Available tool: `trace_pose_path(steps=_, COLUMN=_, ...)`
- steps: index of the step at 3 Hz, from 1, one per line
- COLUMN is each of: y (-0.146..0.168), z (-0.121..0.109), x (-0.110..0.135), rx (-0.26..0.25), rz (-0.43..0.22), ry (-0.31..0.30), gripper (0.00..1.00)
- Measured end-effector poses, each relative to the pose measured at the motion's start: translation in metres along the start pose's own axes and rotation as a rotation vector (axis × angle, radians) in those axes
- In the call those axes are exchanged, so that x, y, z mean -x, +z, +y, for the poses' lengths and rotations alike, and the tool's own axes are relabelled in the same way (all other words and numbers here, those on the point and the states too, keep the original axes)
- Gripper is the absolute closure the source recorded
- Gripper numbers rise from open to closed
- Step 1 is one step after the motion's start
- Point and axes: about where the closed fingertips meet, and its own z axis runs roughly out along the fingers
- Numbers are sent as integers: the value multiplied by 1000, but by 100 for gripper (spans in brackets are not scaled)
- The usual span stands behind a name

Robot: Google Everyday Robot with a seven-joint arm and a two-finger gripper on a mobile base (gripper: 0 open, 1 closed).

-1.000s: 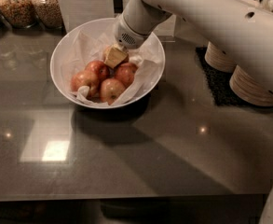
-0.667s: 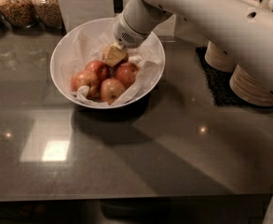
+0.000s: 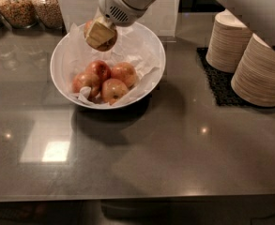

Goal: Pick apple from white bowl

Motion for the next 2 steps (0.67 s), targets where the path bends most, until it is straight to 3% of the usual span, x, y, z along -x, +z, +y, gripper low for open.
trace_pose_path(steps=1, y=-57, z=27, x=30, rx=-54, rz=-38, ry=-10, gripper=100)
trace_pose_path(steps=2, y=-57, z=27, x=30, rx=-54, rz=-38, ry=-10, gripper=100)
